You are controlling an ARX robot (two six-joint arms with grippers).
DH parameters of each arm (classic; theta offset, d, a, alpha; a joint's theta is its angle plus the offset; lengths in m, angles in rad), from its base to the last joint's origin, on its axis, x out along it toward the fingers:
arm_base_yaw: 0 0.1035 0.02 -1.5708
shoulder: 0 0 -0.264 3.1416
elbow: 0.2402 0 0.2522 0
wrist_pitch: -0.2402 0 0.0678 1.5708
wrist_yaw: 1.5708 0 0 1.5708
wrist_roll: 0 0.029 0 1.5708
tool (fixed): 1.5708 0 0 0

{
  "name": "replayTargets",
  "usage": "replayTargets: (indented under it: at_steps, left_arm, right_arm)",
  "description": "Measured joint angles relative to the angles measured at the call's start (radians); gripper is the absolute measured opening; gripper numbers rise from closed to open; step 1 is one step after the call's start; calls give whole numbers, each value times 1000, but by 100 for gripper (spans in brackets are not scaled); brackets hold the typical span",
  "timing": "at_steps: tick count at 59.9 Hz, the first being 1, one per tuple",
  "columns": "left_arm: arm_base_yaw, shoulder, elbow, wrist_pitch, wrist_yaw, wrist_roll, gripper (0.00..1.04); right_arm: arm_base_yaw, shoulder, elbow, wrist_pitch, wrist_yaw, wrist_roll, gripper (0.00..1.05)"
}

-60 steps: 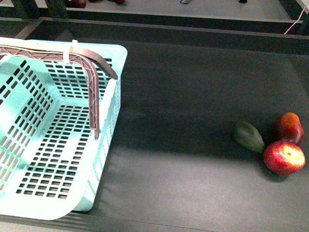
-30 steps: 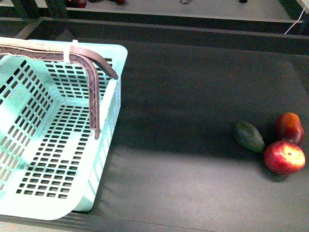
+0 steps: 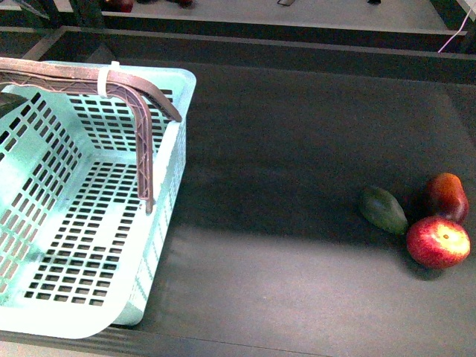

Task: Pick apple with right arm and hold basket with left

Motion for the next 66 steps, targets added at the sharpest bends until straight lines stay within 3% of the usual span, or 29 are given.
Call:
replayTargets:
  at_steps: [19,45,49,66]
  left_arm:
    - [0,145,106,-15,-40,-52,97]
    - [14,145,113,-60,-36,-109,20]
    - [13,134,115,-68,-17,-125,15]
    - [-73,-19,135,-157,-14,-65,15]
  right_arm:
    - [0,0,0,0,0,0,96]
    - [0,0,0,0,0,0,96]
    - [0,0,0,0,0,0,96]
    - [0,0,0,0,0,0,96]
